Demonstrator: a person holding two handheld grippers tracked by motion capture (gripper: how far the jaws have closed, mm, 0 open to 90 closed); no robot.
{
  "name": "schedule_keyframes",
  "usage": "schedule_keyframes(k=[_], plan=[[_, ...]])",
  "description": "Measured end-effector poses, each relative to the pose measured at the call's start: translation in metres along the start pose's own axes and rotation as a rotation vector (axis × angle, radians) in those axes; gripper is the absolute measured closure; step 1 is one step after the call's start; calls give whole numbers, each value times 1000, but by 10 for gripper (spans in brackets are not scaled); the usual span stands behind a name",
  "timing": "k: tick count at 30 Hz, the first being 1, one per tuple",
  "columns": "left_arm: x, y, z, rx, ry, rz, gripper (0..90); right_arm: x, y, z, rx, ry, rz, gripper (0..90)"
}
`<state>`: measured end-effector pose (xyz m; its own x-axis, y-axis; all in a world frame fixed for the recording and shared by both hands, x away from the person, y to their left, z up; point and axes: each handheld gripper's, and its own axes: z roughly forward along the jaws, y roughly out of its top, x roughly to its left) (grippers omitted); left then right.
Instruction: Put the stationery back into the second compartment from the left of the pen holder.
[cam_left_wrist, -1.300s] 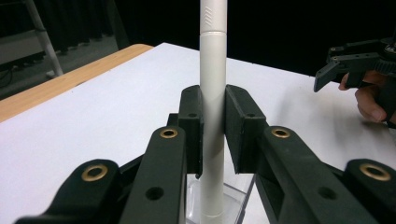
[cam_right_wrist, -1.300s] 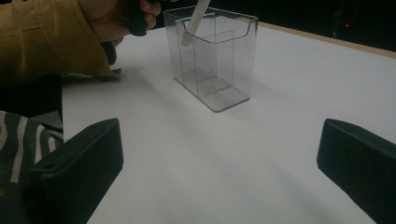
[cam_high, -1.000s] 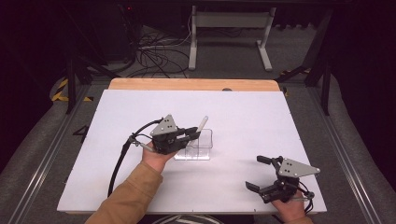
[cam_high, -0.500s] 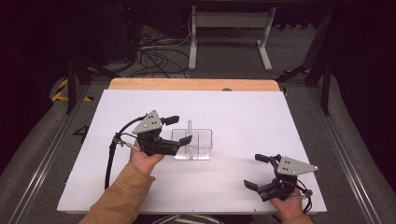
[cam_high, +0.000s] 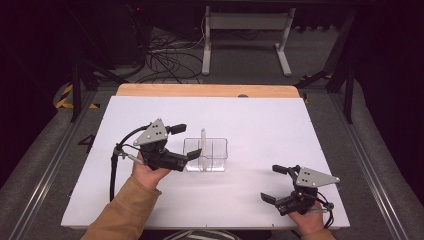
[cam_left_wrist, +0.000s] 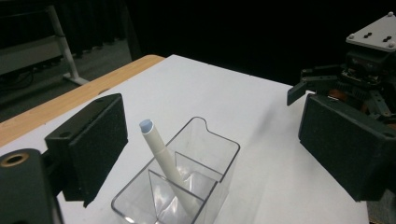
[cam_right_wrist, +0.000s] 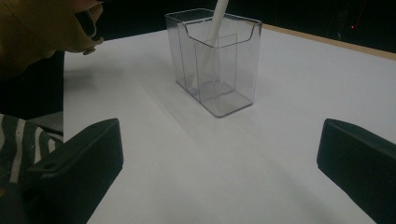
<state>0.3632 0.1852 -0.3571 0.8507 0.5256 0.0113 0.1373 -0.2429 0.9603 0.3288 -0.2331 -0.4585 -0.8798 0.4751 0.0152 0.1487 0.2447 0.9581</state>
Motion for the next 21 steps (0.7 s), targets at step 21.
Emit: schedule_keyframes(k=[21], plan=[[3,-30,-63,18,98,-38,3,1,0,-2,5,-16,2,7]])
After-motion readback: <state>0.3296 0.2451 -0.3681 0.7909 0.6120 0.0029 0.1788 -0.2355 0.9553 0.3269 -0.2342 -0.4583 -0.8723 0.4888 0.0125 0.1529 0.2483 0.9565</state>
